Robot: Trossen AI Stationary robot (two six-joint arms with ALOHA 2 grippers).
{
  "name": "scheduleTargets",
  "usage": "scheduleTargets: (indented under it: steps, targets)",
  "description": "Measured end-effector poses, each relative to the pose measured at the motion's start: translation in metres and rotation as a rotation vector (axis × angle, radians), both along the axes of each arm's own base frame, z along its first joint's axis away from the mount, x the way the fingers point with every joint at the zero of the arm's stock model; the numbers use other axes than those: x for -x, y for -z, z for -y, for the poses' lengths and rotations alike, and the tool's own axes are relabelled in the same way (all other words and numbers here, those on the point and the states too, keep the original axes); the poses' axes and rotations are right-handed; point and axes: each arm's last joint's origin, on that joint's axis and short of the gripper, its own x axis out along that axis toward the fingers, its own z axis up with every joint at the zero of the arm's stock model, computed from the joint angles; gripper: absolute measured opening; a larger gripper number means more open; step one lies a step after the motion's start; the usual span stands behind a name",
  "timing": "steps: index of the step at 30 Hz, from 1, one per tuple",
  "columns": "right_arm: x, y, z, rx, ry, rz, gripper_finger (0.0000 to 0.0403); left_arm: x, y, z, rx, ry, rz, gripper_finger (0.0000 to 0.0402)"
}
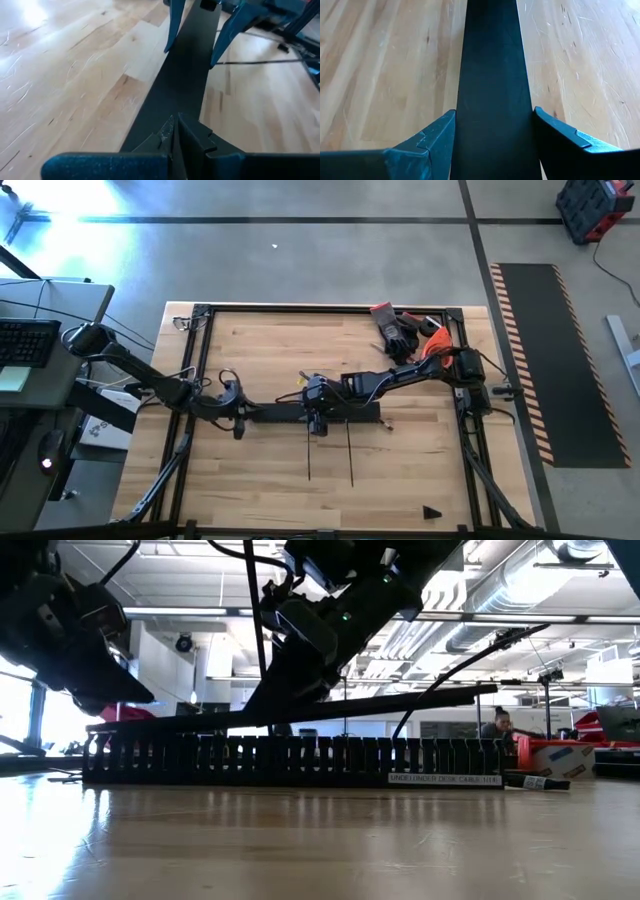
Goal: Ziptie cables
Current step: Close the black cable duct
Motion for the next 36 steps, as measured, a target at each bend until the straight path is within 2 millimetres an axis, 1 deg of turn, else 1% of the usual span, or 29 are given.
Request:
scheduleTargets:
  steps: [5, 9, 21, 24, 26, 30, 34, 36]
  targets:
    - [0.0, 0.001, 0.0, -0.002, -0.001, -0.003, 0.0211, -0.002, 0.008, 0.001, -0.015, -0.007, -0.054, 0.0]
    - [0.0, 0.006, 0.0, -0.01, 0.0, -0.019, 0.021, -0.004, 0.016, 0.002, -0.004, -0.024, -0.094, 0.0]
    - [0.001, 0.007, -0.001, -0.011, -0.002, -0.038, 0.021, -0.009, 0.027, 0.004, -0.011, -0.047, -0.147, 0.0]
    - [0.001, 0.007, -0.003, -0.005, 0.001, -0.037, 0.0209, -0.009, 0.024, 0.004, -0.039, -0.052, -0.108, 0.0]
    - [0.001, 0.007, -0.003, -0.004, 0.004, -0.035, 0.0209, -0.011, 0.018, 0.004, -0.078, -0.034, -0.055, 0.0]
    - [0.001, 0.007, -0.004, -0.007, 0.005, -0.033, 0.0209, -0.019, -0.003, 0.004, -0.087, -0.019, 0.122, 0.0]
    - [0.001, 0.007, -0.004, -0.008, 0.006, -0.034, 0.0209, -0.025, -0.006, -0.001, -0.092, 0.002, 0.163, 0.0]
    - [0.001, 0.007, -0.004, -0.009, 0.007, -0.034, 0.0209, -0.028, -0.002, -0.003, -0.088, 0.013, 0.143, 0.0]
